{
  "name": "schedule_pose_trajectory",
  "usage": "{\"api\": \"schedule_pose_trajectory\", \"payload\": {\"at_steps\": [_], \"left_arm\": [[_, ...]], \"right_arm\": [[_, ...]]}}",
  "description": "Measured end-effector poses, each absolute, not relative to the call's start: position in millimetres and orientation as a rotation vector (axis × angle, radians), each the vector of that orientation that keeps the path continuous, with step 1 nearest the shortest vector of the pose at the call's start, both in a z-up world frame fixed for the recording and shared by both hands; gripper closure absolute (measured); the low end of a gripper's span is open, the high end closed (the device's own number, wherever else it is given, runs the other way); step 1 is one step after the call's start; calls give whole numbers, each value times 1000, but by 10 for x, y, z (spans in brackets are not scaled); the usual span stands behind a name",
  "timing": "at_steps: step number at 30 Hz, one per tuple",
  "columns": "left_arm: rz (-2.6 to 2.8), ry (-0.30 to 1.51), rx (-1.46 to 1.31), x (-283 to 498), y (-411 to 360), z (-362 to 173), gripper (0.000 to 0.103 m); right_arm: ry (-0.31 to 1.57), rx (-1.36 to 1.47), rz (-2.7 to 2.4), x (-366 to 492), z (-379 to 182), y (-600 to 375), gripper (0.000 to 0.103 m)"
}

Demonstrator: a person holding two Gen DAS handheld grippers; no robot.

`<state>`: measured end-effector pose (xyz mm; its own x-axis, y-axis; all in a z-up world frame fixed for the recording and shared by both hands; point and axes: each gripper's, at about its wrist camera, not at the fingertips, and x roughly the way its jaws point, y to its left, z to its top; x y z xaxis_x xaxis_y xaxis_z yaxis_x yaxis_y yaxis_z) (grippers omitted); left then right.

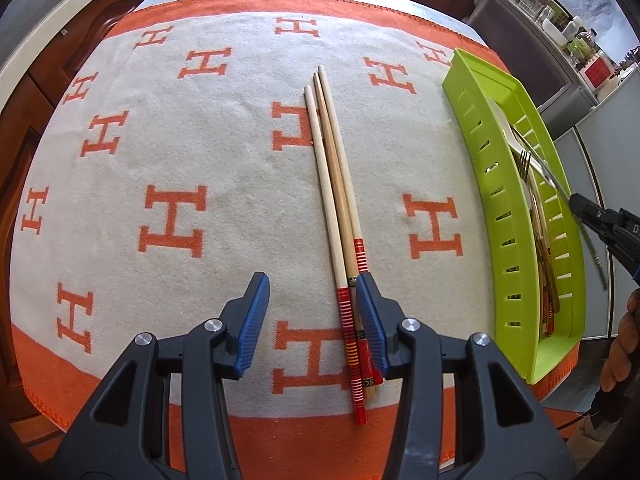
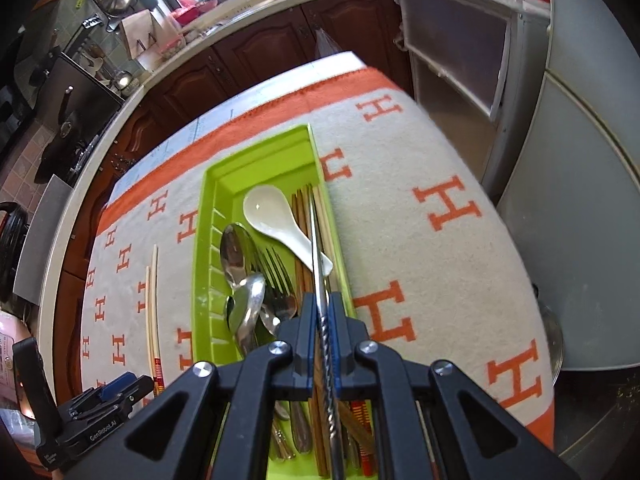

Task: Organize utensils
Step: 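Carry the chopstick into the lime-green tray and open the right tool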

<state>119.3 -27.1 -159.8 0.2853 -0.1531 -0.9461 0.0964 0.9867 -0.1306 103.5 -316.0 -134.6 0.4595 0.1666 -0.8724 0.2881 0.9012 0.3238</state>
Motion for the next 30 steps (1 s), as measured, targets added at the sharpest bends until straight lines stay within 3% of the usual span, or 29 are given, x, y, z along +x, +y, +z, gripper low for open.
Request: {"api": "schedule_pose_trajectory", "payload": {"at_steps": [30], "left_arm": [[-124,1200,-42,1217,-275,-1612,61]], "right_arm": [[1054,402,-22,867,-1176,-2772,97]]}}
